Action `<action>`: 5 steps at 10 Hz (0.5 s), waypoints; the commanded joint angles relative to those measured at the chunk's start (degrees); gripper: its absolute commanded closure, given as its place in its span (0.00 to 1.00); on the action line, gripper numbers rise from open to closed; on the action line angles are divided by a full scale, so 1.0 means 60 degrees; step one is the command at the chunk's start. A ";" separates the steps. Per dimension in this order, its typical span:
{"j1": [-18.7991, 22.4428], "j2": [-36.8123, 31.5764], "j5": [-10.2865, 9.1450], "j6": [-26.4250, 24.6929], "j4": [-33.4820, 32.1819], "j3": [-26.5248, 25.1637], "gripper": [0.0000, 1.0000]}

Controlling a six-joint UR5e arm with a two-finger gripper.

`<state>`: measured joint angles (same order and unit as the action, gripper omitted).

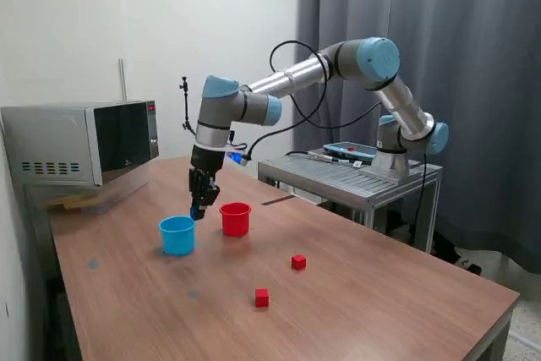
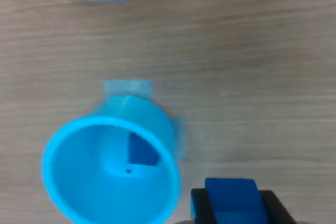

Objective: Place red objects in the red bin, and blue objects in the blue bin.

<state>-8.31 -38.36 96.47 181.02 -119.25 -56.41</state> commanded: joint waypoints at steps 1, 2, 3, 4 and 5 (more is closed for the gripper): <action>-0.0386 -0.0199 0.0035 -0.0241 0.0012 -0.0105 1.00; -0.0605 -0.0185 0.0034 -0.0286 0.0012 -0.0091 1.00; -0.0810 -0.0184 0.0005 -0.0374 0.0026 0.0010 1.00; -0.0884 -0.0112 -0.0009 -0.0374 0.0041 0.0157 1.00; -0.0900 0.0063 -0.0010 -0.0374 0.0113 0.0230 1.00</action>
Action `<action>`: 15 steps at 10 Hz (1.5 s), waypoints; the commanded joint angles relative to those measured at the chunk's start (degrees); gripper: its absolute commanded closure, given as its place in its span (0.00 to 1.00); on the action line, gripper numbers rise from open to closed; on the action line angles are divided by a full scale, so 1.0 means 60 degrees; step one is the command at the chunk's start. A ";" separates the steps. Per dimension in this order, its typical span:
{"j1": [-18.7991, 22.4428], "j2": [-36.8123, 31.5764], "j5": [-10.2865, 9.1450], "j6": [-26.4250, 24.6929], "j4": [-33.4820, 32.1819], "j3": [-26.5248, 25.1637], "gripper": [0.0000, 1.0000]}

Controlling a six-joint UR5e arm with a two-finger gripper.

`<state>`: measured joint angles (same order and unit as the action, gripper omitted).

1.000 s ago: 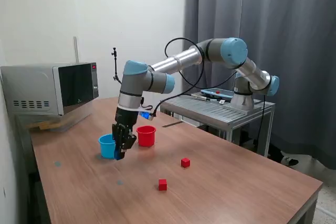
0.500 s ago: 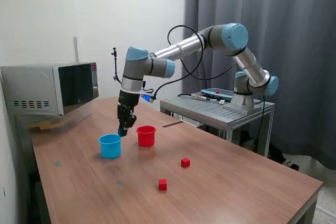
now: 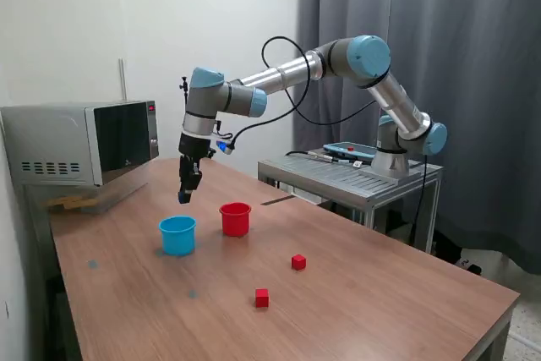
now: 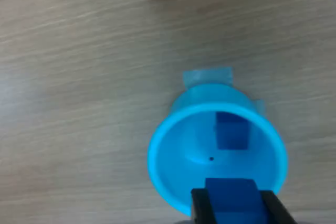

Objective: Place red objects in the red bin, and blue objects in the blue bin.

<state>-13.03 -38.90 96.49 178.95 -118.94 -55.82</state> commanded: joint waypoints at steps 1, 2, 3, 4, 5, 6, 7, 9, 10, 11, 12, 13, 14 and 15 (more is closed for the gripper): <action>-0.0098 0.0243 -0.0028 -0.0030 0.0121 0.0163 1.00; -0.0040 0.0331 -0.0042 -0.0030 0.0136 0.0163 1.00; 0.0004 0.0360 -0.0042 -0.0030 0.0151 0.0134 1.00; 0.0004 0.0361 -0.0042 -0.0030 0.0151 0.0090 1.00; 0.0019 0.0361 -0.0042 -0.0030 0.0151 0.0090 1.00; 0.0019 0.0361 -0.0042 -0.0030 0.0151 0.0090 1.00; 0.0004 0.0361 -0.0042 -0.0030 0.0151 0.0061 1.00; 0.0004 0.0361 -0.0042 -0.0030 0.0151 0.0090 1.00; 0.0004 0.0375 -0.0042 -0.0030 0.0151 0.0075 1.00; 0.0004 0.0375 -0.0042 -0.0030 0.0151 0.0075 0.00; 0.0004 0.0404 -0.0042 -0.0030 0.0151 0.0046 0.00; 0.0019 0.0434 -0.0042 -0.0030 0.0136 0.0017 0.00; 0.0019 0.0434 -0.0042 -0.0030 0.0151 0.0046 0.00; 0.0019 0.0434 -0.0042 -0.0030 0.0136 0.0032 0.00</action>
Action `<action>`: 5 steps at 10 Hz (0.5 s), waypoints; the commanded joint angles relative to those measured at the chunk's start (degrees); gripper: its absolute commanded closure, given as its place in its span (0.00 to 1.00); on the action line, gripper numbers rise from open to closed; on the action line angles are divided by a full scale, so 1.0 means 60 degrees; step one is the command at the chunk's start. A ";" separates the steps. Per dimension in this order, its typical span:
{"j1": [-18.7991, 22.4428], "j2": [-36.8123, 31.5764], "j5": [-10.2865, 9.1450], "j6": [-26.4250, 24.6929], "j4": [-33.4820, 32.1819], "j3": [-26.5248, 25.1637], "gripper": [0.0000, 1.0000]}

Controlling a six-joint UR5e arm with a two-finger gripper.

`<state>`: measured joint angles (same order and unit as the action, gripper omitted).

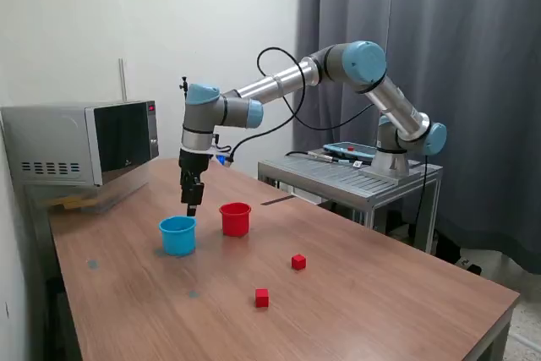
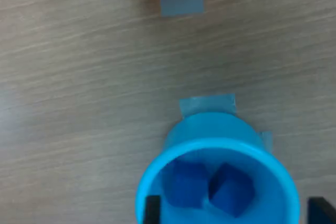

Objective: Place red objects in the red bin, and blue objects in the blue bin.

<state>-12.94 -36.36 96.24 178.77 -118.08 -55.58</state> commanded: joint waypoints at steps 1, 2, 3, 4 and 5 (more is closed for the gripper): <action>0.0018 0.0039 0.0000 0.0000 -0.0008 -0.0038 0.00; 0.0076 0.0053 0.0000 0.0029 0.0007 -0.0038 0.00; 0.0410 -0.0034 0.0014 0.0029 0.0036 -0.0067 0.00; 0.0747 -0.0150 0.0000 -0.0087 0.0181 -0.0213 0.00; 0.1258 -0.0456 0.0014 -0.0596 0.0212 -0.0490 0.00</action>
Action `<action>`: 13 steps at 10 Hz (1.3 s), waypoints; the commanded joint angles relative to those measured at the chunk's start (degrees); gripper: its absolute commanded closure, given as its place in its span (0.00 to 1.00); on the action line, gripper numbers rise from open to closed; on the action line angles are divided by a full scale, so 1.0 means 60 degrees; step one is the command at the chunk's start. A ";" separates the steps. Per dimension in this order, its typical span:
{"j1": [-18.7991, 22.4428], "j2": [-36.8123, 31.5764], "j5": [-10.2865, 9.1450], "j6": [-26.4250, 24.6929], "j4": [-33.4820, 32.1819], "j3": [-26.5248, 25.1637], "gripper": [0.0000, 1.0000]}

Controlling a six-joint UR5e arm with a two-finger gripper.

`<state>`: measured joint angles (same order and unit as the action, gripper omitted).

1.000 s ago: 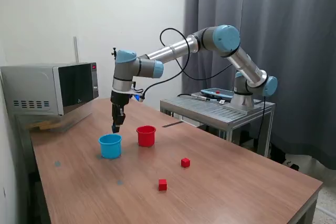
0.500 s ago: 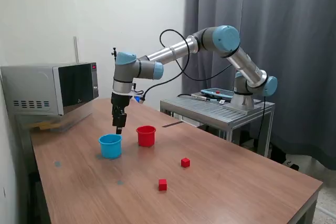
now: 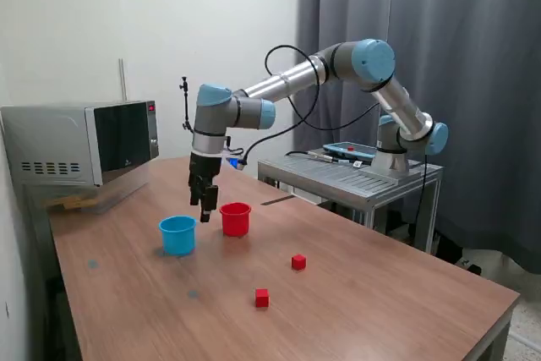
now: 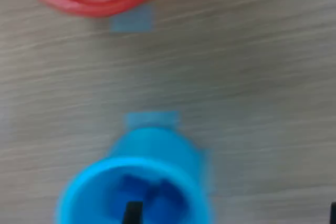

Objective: Place red objects in the red bin, and blue objects in the blue bin.

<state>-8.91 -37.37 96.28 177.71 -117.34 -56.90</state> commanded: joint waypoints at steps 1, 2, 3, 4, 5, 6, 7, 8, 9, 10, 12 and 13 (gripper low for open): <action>0.1114 -0.0521 0.0037 -0.1511 0.0089 -0.0592 0.00; 0.1612 -0.0538 0.0095 -0.2726 0.0147 -0.0653 0.00; 0.1965 -0.0596 0.0038 -0.4174 0.0292 -0.0668 0.00; 0.2186 -0.0641 0.0008 -0.5580 0.0279 -0.0668 0.00; 0.2551 -0.0641 0.0008 -0.6726 0.0250 -0.0654 0.00; 0.2845 -0.0539 -0.0006 -0.6911 0.0250 -0.0523 0.00; 0.3036 -0.0335 -0.0007 -0.6913 0.0250 -0.0217 0.00; 0.3197 -0.0014 -0.0007 -0.6913 0.0250 0.0076 0.00; 0.3228 0.0235 -0.0007 -0.6913 0.0221 0.0238 0.00; 0.3272 0.0441 -0.0021 -0.6841 0.0191 0.0153 0.00; 0.3287 0.0516 -0.0021 -0.6694 0.0002 -0.0300 0.00; 0.3258 0.0647 -0.0311 -0.6316 -0.0043 -0.0447 0.00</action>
<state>10.67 -34.38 95.70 137.82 -116.97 -58.15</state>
